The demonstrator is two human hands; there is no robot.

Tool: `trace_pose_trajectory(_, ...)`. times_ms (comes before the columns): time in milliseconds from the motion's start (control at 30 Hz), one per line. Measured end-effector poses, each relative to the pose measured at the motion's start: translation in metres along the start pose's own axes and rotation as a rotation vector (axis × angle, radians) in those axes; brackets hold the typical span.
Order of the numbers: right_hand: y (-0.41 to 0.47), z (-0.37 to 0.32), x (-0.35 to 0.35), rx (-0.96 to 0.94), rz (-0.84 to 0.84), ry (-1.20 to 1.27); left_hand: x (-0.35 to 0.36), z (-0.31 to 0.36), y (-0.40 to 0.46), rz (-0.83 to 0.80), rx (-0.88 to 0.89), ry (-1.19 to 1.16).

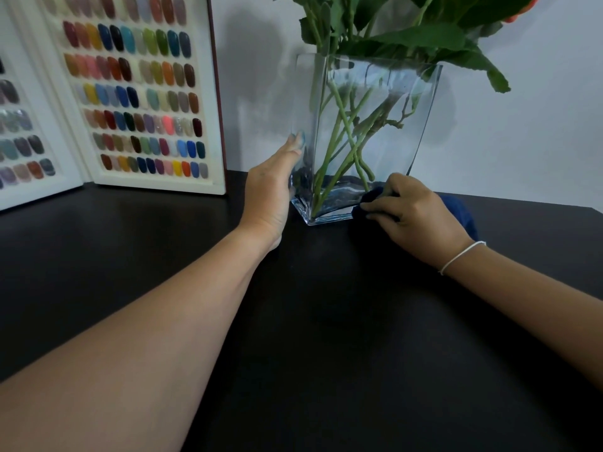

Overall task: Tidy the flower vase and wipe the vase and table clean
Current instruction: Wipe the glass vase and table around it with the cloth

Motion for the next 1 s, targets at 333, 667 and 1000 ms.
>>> trace_pose_trajectory(333,0.014,-0.026,0.015,-0.062,-0.032,0.043,0.002,0.001,-0.001,0.003,0.034,0.006)
trace_pose_trajectory(667,0.021,-0.042,0.022,-0.124,-0.049,0.039,0.003,0.002,-0.001,0.007,0.013,0.024)
trace_pose_trajectory(1000,0.02,-0.03,0.017,-0.017,-0.1,0.095,-0.002,0.001,0.0,-0.052,0.034,0.016)
Point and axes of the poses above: each hand's wrist, its own y-axis towards the middle knuckle, its own x-axis out of the palm, z = x × y, the point moved 2 cm from there along y, towards the middle knuckle, and after that the axes turned 11 degrees about y, right-handed, at the moved point
